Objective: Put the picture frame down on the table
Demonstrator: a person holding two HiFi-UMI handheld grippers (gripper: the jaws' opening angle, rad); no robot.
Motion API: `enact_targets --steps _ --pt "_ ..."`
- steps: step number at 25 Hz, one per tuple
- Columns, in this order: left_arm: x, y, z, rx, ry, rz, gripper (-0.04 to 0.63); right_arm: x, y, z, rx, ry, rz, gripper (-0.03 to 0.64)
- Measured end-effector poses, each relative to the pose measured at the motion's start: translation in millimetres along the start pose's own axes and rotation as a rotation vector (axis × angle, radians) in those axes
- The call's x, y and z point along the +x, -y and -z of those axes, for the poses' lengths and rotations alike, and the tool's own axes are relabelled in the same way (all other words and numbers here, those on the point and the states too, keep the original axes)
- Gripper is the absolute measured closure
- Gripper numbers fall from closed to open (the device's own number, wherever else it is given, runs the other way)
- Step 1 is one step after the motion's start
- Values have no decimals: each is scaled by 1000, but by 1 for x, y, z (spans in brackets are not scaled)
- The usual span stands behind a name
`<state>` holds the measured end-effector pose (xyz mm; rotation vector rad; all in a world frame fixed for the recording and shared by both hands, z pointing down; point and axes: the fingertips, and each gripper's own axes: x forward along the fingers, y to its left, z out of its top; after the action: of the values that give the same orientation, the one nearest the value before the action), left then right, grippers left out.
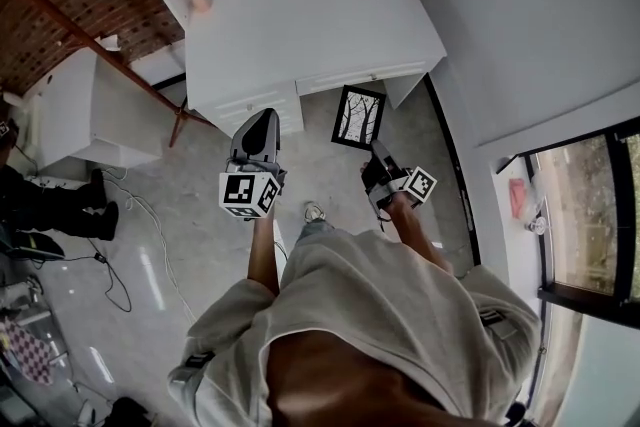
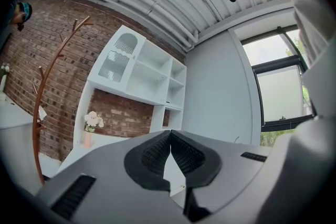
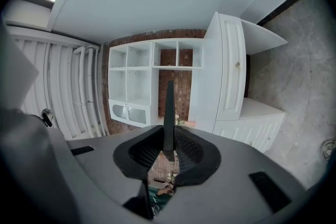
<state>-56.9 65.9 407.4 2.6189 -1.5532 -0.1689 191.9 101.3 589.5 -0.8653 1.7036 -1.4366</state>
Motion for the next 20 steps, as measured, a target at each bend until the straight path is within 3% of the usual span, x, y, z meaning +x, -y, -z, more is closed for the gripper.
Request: enact_targets --steps 9,15,20 --pt "30 -64 -5 8 -1 18 578 66 5 6 -17 20 -7 531" --pt "34 -84 -1 14 -21 22 578 80 18 11 0 42 10 531" --pt "26 -108 -1 15 -19 -13 578 100 26 15 -3 24 20 531"
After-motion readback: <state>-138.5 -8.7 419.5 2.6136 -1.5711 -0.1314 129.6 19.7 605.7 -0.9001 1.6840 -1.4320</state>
